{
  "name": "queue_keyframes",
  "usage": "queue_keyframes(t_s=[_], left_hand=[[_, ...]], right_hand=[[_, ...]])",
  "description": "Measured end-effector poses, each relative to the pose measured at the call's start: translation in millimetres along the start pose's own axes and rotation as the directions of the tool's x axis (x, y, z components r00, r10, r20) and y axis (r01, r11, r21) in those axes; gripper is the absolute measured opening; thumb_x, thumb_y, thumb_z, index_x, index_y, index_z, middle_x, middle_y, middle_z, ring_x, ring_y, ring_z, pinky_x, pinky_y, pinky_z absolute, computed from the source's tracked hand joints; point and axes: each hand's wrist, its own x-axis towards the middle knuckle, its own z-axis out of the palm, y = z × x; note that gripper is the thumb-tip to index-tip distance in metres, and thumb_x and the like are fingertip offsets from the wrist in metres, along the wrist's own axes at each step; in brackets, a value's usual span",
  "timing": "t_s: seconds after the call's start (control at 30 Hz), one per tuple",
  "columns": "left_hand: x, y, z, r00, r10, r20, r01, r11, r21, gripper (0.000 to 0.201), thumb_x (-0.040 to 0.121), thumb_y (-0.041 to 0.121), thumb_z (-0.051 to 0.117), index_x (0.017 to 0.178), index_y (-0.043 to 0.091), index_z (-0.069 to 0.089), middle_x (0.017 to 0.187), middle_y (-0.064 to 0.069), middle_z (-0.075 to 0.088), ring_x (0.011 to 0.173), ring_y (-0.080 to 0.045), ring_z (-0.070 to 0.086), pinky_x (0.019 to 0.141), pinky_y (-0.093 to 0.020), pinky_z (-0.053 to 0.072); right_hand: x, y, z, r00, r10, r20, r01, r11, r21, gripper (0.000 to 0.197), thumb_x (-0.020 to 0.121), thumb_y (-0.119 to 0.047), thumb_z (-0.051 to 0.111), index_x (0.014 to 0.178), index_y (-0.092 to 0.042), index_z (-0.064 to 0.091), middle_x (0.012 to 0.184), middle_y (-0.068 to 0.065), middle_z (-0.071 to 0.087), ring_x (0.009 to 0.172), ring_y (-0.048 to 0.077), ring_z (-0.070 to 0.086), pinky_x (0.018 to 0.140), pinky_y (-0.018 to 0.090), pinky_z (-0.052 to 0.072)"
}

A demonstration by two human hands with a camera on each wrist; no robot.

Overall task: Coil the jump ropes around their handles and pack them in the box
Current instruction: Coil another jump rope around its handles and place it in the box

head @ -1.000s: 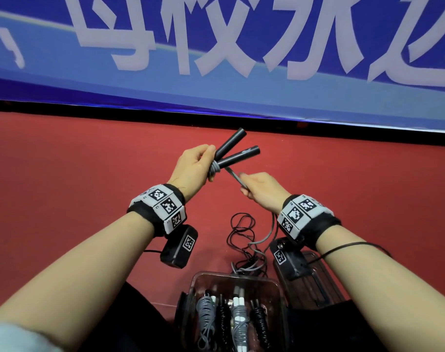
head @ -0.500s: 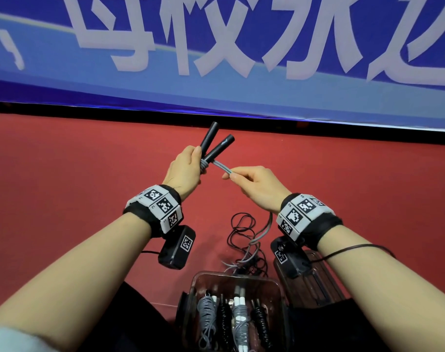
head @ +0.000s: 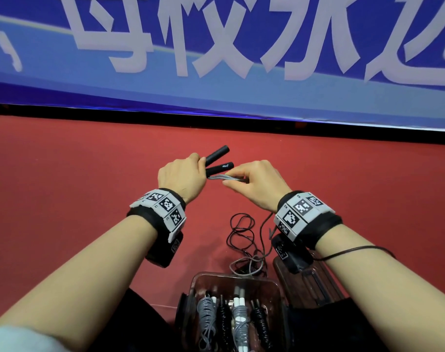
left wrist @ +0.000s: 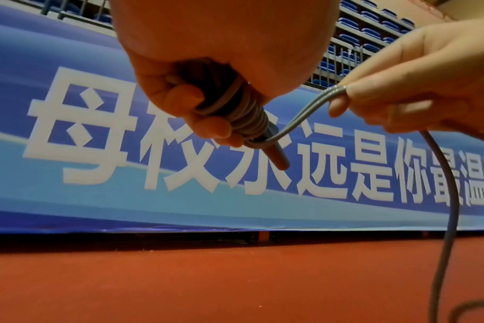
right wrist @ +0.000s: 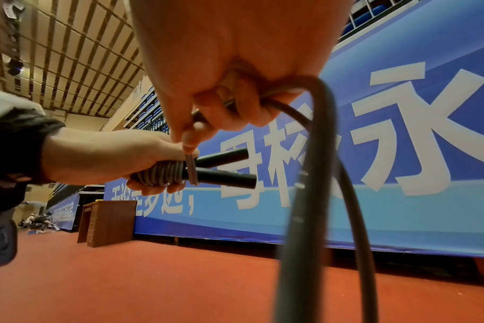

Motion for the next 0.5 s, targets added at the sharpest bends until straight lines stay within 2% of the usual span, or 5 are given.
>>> queue_keyframes(t_s=[0.13,0.2,0.3,0.4,0.5], left_hand=[[-1.7,2.4,-2.7,0.986,0.153,0.062,-0.158,0.983,0.093,0.039,0.102,0.039,0.028,0.093,0.018,0.059,0.091,-0.014,0.068,0.084,-0.039,0.061,0.066,-0.035,0.034],[-3.5,4.0,-5.5,0.976,0.194,0.101,-0.203,0.976,0.079,0.038,0.102,0.039,0.026,0.083,0.020,0.053,0.085,-0.013,0.066,0.077,-0.036,0.056,0.065,-0.035,0.033],[-7.0,6.9,-8.3,0.951,0.246,0.188,-0.249,0.968,-0.007,0.047,0.103,0.042,0.020,0.068,0.022,0.043,0.076,-0.007,0.058,0.075,-0.035,0.054,0.066,-0.036,0.035],[-9.0,9.4,-7.9,0.923,0.291,0.252,-0.279,0.957,-0.082,0.059,0.098,0.061,0.016,0.071,0.023,0.052,0.070,-0.002,0.062,0.070,-0.029,0.057,0.065,-0.036,0.039],[-8.7,10.8,-7.2,0.913,0.316,0.259,-0.322,0.947,-0.022,0.068,0.081,0.082,0.030,0.076,0.020,0.057,0.061,0.003,0.057,0.058,-0.015,0.051,0.057,-0.033,0.035]], right_hand=[[0.5,1.1,-8.4,0.994,-0.002,-0.107,-0.004,0.998,-0.056,0.018,0.087,-0.050,0.062,0.092,-0.038,0.075,0.074,-0.012,0.068,0.069,0.008,0.056,0.064,0.029,0.043],[0.3,4.9,-10.1,0.987,0.005,-0.159,-0.017,0.997,-0.071,0.020,0.085,-0.050,0.064,0.084,-0.033,0.074,0.071,-0.012,0.066,0.069,0.009,0.055,0.062,0.029,0.041],[-1.0,11.6,-12.3,0.969,0.021,-0.246,-0.036,0.998,-0.058,0.028,0.080,-0.055,0.068,0.075,-0.028,0.072,0.066,-0.012,0.059,0.064,0.007,0.051,0.056,0.027,0.035],[-1.6,13.6,-14.9,0.959,0.042,-0.279,-0.056,0.998,-0.042,0.030,0.076,-0.058,0.070,0.071,-0.029,0.069,0.064,-0.012,0.057,0.063,0.006,0.052,0.056,0.026,0.034],[-1.8,14.9,-15.7,0.963,0.061,-0.262,-0.073,0.997,-0.033,0.030,0.075,-0.059,0.070,0.071,-0.029,0.070,0.063,-0.013,0.057,0.063,0.005,0.052,0.056,0.027,0.034]])
